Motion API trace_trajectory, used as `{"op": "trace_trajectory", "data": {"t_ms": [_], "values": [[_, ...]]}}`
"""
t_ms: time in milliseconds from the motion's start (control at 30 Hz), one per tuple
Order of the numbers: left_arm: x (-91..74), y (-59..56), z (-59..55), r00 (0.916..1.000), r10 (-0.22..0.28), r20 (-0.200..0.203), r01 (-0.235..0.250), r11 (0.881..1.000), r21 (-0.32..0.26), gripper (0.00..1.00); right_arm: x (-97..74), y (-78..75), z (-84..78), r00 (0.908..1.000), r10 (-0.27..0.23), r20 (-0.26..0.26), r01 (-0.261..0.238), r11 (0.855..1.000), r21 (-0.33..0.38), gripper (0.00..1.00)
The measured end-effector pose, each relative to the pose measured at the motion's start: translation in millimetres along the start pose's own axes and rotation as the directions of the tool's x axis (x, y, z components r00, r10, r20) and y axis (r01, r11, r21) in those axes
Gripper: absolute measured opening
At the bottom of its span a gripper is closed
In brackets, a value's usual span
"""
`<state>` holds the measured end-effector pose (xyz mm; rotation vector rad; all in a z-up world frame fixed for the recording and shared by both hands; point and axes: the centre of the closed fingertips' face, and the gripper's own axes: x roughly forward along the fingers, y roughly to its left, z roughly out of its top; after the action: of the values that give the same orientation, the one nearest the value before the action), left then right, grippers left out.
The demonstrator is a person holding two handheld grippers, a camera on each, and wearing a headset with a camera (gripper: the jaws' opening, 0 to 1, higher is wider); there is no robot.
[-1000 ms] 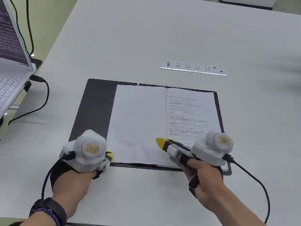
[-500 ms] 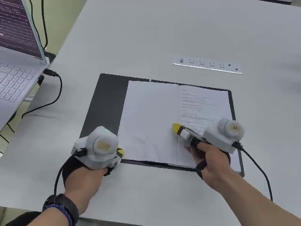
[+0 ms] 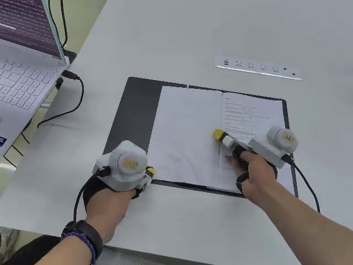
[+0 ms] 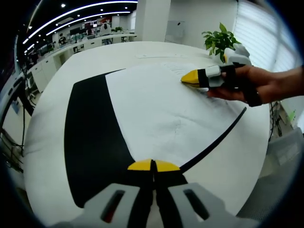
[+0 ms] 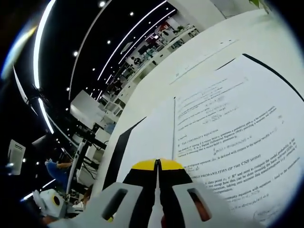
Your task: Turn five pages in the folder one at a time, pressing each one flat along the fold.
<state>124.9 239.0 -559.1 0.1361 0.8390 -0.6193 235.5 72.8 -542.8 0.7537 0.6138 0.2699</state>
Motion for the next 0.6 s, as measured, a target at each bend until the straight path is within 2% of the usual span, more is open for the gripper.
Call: {"op": "trace_trajectory", "data": {"t_ms": [167,600], "values": [[0.1,0.3,0.2,1.0000,0.005,-0.003,-0.005,1.000,-0.002,0.00,6.0,7.5,7.1,0.9996,-0.012,0.026,0.011,1.000,0.018,0.00],[0.1,0.6,0.1,1.0000,-0.002,-0.002,0.002,1.000,-0.003,0.00,15.7,9.1,23.4,0.9955,-0.033,0.089,0.026,0.996,0.087,0.00]]}}
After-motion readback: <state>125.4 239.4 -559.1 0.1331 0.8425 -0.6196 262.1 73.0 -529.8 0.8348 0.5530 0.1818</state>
